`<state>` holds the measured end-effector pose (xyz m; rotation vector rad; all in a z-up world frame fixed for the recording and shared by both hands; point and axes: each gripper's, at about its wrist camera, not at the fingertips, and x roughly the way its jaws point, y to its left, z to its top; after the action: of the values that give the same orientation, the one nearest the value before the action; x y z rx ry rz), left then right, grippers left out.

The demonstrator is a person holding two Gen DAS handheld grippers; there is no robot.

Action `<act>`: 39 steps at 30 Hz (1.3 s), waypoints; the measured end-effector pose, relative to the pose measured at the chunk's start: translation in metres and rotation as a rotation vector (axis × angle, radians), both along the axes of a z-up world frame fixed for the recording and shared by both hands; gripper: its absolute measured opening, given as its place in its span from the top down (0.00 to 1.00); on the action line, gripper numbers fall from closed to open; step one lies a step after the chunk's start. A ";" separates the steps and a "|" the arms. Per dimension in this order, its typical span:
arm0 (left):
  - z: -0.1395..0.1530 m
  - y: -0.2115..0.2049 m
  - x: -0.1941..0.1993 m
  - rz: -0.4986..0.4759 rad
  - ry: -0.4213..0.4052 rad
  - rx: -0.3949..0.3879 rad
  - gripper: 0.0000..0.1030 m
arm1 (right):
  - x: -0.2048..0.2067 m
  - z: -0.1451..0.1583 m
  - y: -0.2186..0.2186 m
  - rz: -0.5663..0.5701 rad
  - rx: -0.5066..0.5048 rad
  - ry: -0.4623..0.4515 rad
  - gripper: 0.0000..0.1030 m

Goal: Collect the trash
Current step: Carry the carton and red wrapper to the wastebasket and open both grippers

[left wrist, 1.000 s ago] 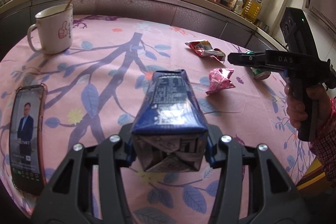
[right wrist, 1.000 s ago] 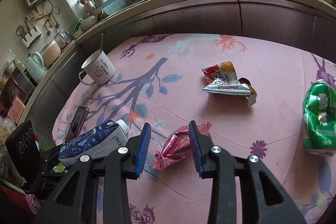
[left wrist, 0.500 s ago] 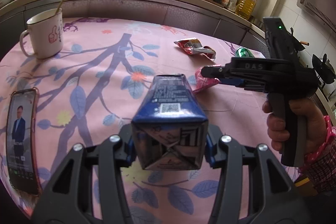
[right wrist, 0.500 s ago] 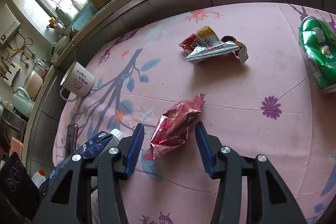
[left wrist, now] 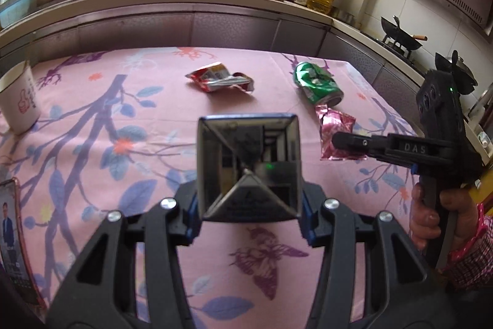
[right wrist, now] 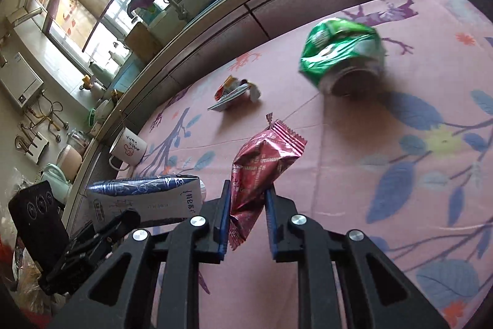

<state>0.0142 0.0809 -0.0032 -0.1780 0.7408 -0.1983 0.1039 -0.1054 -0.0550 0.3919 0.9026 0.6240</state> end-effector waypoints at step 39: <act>0.003 -0.470 0.182 -0.665 0.076 0.121 0.30 | -0.065 -0.030 -0.424 -0.817 0.038 -0.082 0.38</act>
<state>0.1962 -0.3890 0.0002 0.1849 0.8671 -0.7796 0.0388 -0.5299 -0.0854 0.7099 0.5772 -0.0952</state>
